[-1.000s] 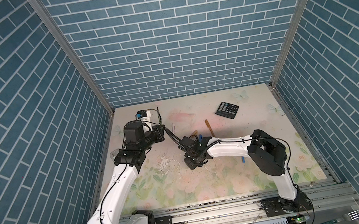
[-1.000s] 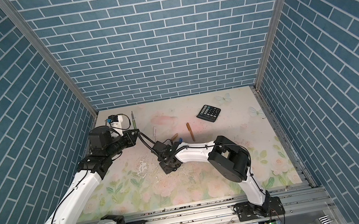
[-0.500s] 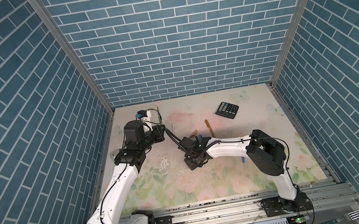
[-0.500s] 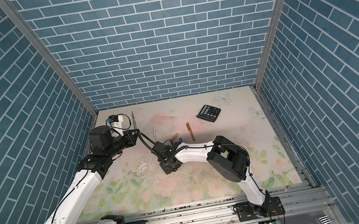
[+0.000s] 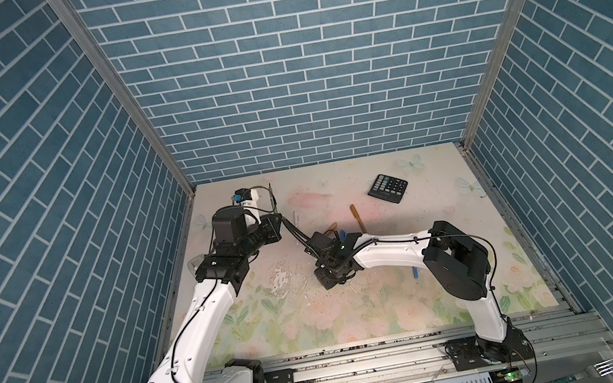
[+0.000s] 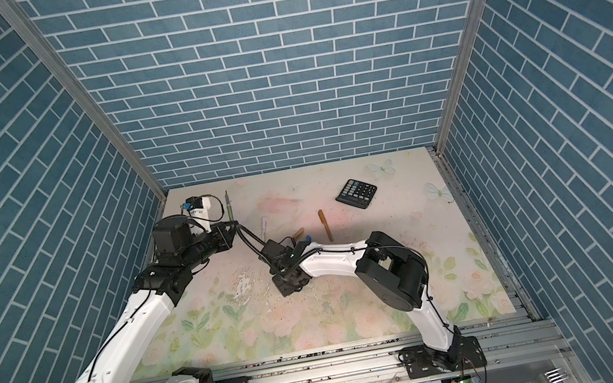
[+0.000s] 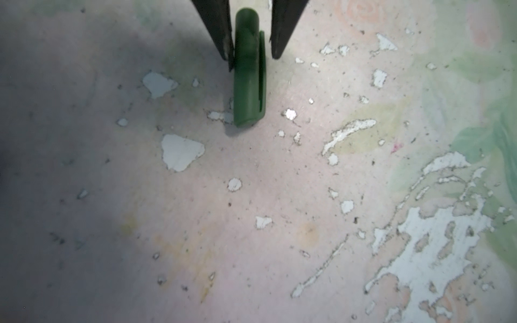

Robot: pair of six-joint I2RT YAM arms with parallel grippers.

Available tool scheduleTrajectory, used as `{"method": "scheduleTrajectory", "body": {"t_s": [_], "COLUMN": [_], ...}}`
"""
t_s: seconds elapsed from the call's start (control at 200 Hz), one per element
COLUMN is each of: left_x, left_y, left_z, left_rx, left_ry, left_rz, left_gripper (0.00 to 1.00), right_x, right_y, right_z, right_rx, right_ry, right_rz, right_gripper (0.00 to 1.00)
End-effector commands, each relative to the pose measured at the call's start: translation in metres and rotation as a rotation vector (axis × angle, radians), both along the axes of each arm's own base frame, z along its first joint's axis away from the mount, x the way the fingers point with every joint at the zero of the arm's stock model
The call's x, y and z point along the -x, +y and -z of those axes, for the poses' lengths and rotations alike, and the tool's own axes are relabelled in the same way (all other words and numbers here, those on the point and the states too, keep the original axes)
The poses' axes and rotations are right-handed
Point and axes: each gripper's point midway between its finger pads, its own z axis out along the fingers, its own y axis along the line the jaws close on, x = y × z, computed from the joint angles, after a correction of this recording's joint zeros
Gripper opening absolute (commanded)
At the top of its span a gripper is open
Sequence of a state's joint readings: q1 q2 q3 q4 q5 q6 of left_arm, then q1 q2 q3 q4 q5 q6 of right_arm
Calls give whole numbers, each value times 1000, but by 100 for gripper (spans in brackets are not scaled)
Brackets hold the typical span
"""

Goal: Insert the pens into the pen caps

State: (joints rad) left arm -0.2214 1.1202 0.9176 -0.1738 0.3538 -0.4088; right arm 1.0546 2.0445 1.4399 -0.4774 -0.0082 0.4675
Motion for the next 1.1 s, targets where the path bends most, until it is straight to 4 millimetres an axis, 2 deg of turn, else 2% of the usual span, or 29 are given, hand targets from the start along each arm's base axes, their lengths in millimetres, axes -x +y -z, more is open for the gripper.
{"method": "scheduleTrajectory", "body": {"t_s": [0.0, 0.7, 0.97, 1.095], "left_x": [1, 1, 1, 1], "left_y": [-5, -5, -5, -5], "left_z": [-5, -5, -6, -5], "left_rx": [-5, -8, -7, -6], "left_ry": [-21, -21, -23, -22], "left_rz": [24, 22, 24, 26], "left_gripper": [0, 0, 0, 0], "right_x": [-4, -3, -5, -6], "right_y": [1, -4, -4, 0], "right_z": [-11, 16, 16, 4], "right_rx": [-26, 44, 70, 49], "right_ry": [2, 19, -15, -45], "right_rz": [20, 10, 2, 1], "right_gripper": [25, 21, 19, 18]}}
